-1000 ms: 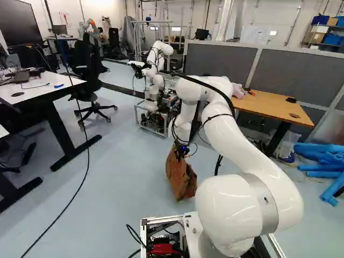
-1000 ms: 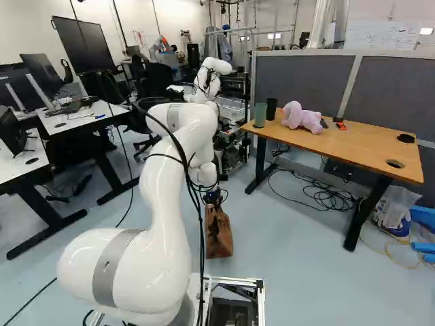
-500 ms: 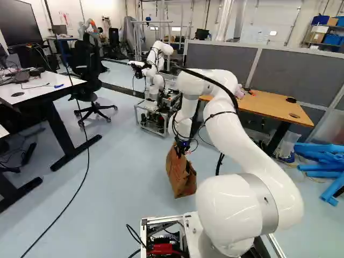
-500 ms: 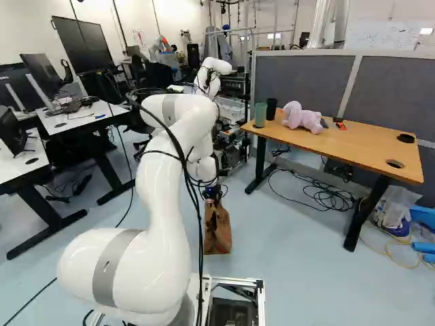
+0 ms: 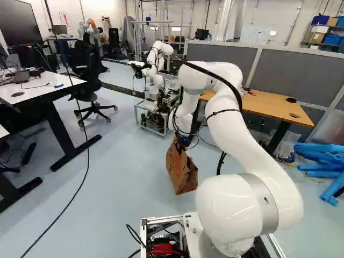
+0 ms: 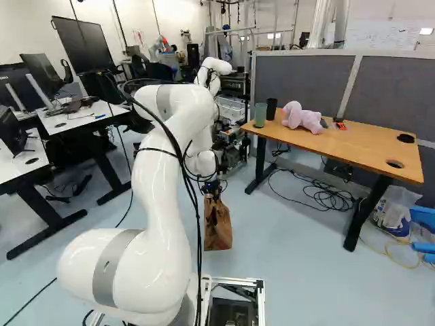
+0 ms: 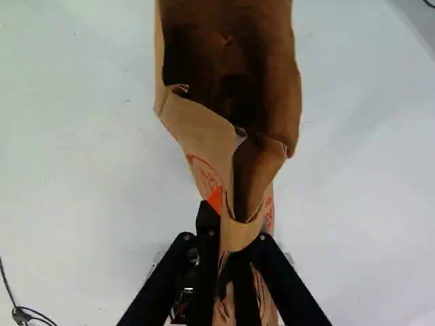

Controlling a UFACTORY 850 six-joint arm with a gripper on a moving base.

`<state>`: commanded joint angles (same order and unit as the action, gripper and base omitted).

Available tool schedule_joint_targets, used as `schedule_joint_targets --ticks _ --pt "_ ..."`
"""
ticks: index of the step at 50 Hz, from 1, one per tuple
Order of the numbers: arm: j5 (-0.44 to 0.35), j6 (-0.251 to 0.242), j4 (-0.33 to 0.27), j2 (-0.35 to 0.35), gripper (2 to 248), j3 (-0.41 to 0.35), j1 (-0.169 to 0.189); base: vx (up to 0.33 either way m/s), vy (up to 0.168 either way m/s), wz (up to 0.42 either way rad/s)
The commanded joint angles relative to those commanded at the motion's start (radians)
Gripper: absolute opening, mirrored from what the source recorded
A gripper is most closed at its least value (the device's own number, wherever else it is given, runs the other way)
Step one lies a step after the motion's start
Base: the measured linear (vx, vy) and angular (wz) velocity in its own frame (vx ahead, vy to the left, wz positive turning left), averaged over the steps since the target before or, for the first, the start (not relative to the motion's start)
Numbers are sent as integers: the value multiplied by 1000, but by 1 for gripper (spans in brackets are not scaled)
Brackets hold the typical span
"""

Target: Pick up the bag on the ground and place it on the table

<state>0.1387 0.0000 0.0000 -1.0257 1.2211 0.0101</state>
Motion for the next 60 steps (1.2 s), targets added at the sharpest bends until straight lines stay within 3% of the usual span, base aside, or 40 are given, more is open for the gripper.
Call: schedule_joint_targets --ticks 60 --pt "107 0 0 199 24 -83 -1 0 0 0"
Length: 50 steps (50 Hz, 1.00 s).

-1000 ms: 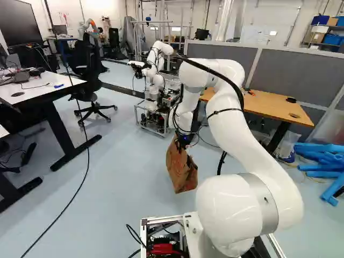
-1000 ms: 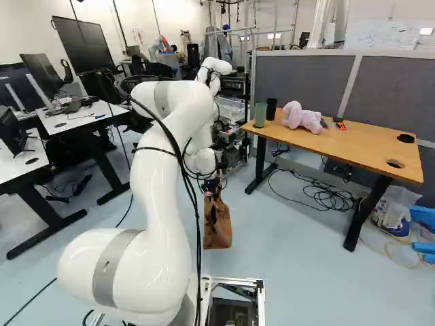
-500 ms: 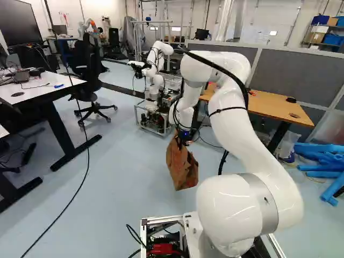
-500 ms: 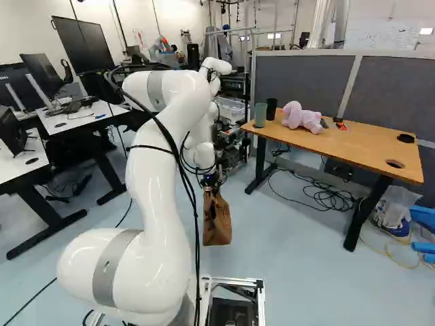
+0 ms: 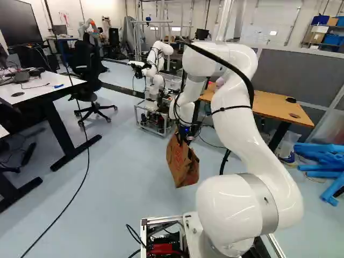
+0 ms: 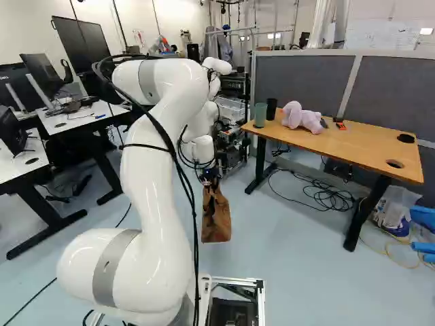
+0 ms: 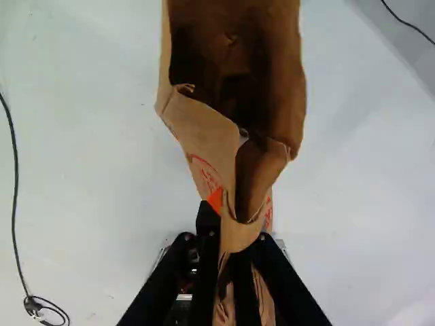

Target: Pick up the bag on the ground and place it on the table

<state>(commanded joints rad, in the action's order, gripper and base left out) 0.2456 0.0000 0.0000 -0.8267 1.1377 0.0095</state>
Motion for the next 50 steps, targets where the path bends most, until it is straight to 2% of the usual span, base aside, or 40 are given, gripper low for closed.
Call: schedule_joint_targets --ticks 50 --pt "109 0 0 167 24 -59 0 0 0 0"
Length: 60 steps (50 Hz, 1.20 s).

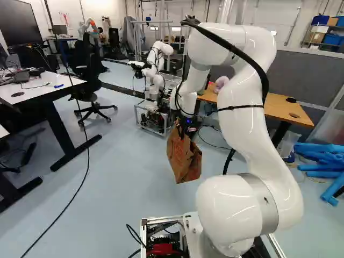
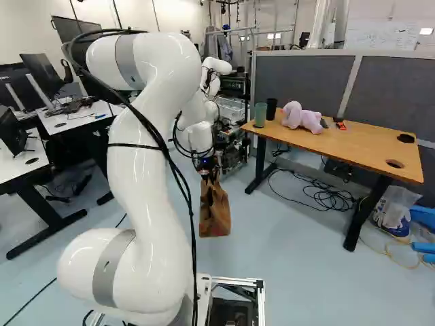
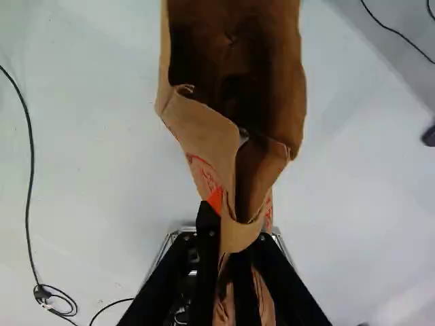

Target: Pick up the bag on the ground and place it on the table

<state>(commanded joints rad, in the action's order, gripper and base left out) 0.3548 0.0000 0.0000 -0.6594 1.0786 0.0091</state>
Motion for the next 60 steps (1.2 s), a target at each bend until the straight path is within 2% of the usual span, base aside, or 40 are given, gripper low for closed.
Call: schedule_joint_targets --ticks 60 --pt "132 0 0 212 24 -69 0 0 0 0"
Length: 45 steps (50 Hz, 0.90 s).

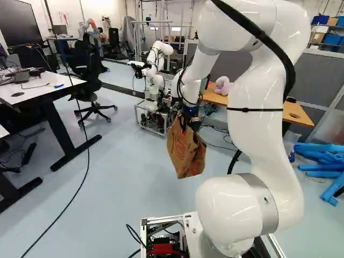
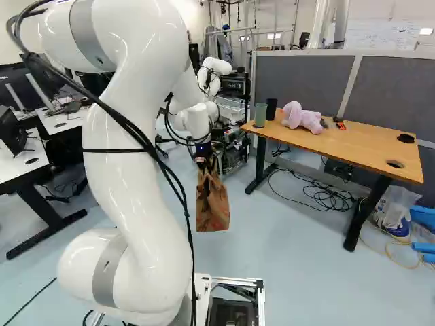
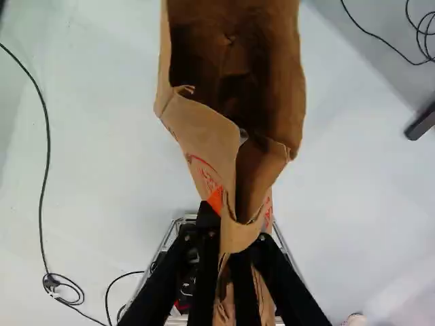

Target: Pick up the bag on the ground and place it on the table

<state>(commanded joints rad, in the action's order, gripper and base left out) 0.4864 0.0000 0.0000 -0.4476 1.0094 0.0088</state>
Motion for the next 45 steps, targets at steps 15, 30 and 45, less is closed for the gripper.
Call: schedule_joint_targets --ticks 15,30,45 --pt "32 0 0 55 24 -17 0 0 0 0" --pt "65 0 0 108 24 -31 0 0 0 0" --pt "98 0 0 156 24 -35 0 0 0 0"
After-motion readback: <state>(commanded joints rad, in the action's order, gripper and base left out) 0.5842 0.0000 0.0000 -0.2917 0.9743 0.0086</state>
